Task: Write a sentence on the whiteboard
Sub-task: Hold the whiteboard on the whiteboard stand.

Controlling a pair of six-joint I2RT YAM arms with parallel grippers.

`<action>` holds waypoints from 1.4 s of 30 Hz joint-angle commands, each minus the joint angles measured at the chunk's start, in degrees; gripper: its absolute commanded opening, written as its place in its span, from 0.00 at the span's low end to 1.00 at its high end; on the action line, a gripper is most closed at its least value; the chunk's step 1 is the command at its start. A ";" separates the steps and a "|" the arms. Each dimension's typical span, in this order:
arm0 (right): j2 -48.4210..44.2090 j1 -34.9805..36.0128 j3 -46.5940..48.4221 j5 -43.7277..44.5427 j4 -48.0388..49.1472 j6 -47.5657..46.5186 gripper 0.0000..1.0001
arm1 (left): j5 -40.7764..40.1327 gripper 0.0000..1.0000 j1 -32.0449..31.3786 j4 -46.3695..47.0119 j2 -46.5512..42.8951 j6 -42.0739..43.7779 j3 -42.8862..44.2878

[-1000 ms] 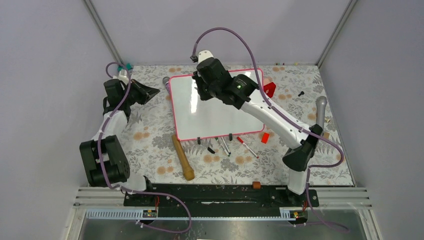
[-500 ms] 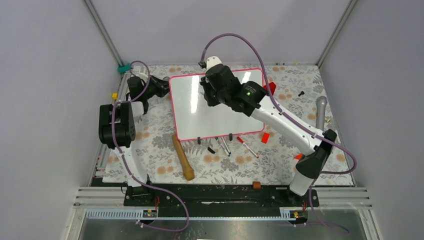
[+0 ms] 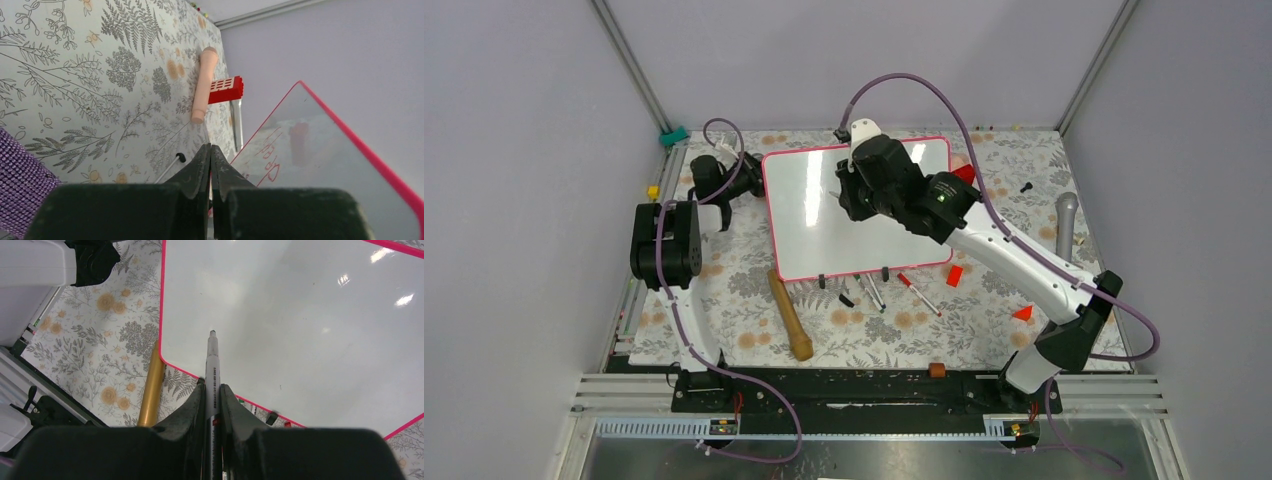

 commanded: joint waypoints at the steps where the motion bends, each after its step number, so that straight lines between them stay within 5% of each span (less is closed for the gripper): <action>1: -3.28 0.35 -0.77 -0.87 2.26 0.46 0.00 | 5.66 0.00 -0.25 -0.78 0.61 9.01 0.56; 9: -4.67 0.41 -1.78 -0.41 2.29 0.42 0.00 | -2.10 0.00 -1.58 -34.92 -4.06 42.54 5.43; 13: -4.43 0.36 -1.78 -0.26 2.30 0.43 0.00 | -0.28 0.00 -2.37 -33.99 -4.37 44.29 5.84; 17: -4.55 0.35 -1.83 -0.22 2.32 0.60 0.00 | 5.37 0.18 -1.06 -19.22 -2.59 36.15 1.91; 22: -4.73 0.34 -2.38 -0.16 2.52 0.65 0.00 | 6.21 0.13 -0.18 -6.07 -2.83 31.39 -2.39; 27: -4.77 0.31 -3.37 -0.47 3.70 0.60 0.00 | 10.18 0.13 -1.20 -6.79 1.31 29.58 1.75; 36: -4.93 0.33 -5.20 -0.80 5.50 0.65 0.00 | 18.64 0.13 -1.78 35.37 10.91 -1.82 2.44; 42: -4.03 0.33 -4.96 -1.47 6.38 0.69 0.00 | 21.05 0.14 -3.29 35.66 10.16 -0.27 2.59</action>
